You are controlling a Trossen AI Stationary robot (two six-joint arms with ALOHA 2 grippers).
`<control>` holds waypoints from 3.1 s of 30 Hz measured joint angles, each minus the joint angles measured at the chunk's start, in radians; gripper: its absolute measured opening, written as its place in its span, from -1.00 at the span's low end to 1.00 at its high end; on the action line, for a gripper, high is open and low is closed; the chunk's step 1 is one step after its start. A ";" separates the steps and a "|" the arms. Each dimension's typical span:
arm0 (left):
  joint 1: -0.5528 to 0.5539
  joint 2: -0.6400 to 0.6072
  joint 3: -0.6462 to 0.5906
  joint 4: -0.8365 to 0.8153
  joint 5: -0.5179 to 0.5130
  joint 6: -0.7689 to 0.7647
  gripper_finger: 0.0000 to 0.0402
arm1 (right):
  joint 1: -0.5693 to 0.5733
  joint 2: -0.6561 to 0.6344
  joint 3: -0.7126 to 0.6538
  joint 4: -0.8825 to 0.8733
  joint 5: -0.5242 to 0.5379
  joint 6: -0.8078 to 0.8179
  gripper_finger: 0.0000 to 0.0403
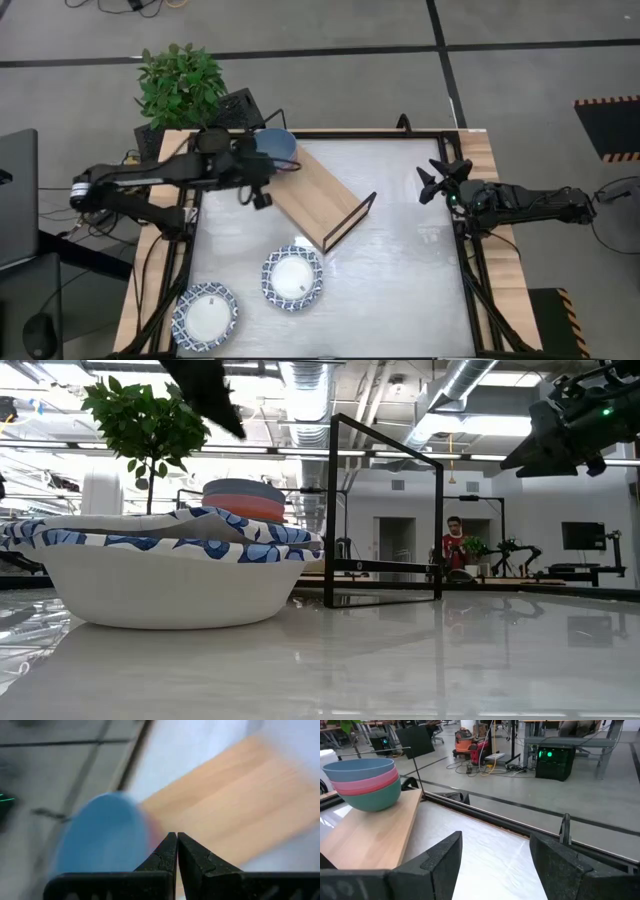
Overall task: Place and stack bowls onto a shelf
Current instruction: Put the top right patterned blue bowl on the shelf
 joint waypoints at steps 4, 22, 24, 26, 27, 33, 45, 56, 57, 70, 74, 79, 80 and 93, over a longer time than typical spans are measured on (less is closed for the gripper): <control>-0.066 -0.071 -0.006 -0.017 0.195 -0.123 -0.99 | 0.000 0.000 0.000 0.000 0.000 0.014 0.29; -0.321 0.198 -0.008 -0.168 0.350 -0.242 -0.04 | 0.000 0.000 0.000 -0.013 0.000 0.015 0.29; -0.321 0.226 -0.008 -0.144 0.342 -0.207 -0.01 | 0.000 0.000 0.000 -0.017 0.000 0.015 0.29; -0.316 0.250 -0.008 -0.104 0.339 -0.170 0.00 | 0.000 0.000 0.000 -0.017 0.000 0.015 0.29; -0.312 0.260 -0.008 -0.079 0.344 -0.151 0.00 | 0.000 0.000 0.000 -0.017 0.000 0.015 0.29; -0.276 0.307 -0.008 -0.036 0.413 -0.085 -0.01 | 0.000 0.000 0.000 -0.019 -0.001 0.015 0.29; -0.223 0.321 -0.008 -0.018 0.475 -0.076 -0.04 | 0.000 0.000 0.000 -0.038 -0.002 0.017 0.29; -0.321 0.320 -0.008 -0.163 0.573 -0.066 -0.04 | 0.000 0.000 0.000 -0.037 -0.002 0.021 0.29; -0.340 0.320 -0.008 -0.162 0.571 -0.066 -0.04 | 0.000 0.000 0.000 -0.037 -0.002 0.037 0.29; -0.652 0.320 -0.008 -0.035 0.244 -0.120 -0.04 | 0.000 0.000 0.000 -0.037 -0.028 0.146 0.29; -0.723 0.320 -0.008 -0.010 0.202 -0.170 -0.04 | 0.001 0.000 0.000 -0.038 -0.043 0.175 0.29; -0.798 0.366 -0.008 -0.016 0.139 -0.209 -0.04 | 0.001 0.000 0.000 -0.041 -0.056 0.175 0.29; -0.806 0.383 -0.008 -0.015 0.136 -0.198 -0.04 | 0.001 0.000 0.000 -0.041 -0.056 0.175 0.29; -0.798 0.457 -0.008 -0.045 0.079 -0.086 -0.04 | 0.001 0.000 0.000 -0.045 -0.056 0.174 0.29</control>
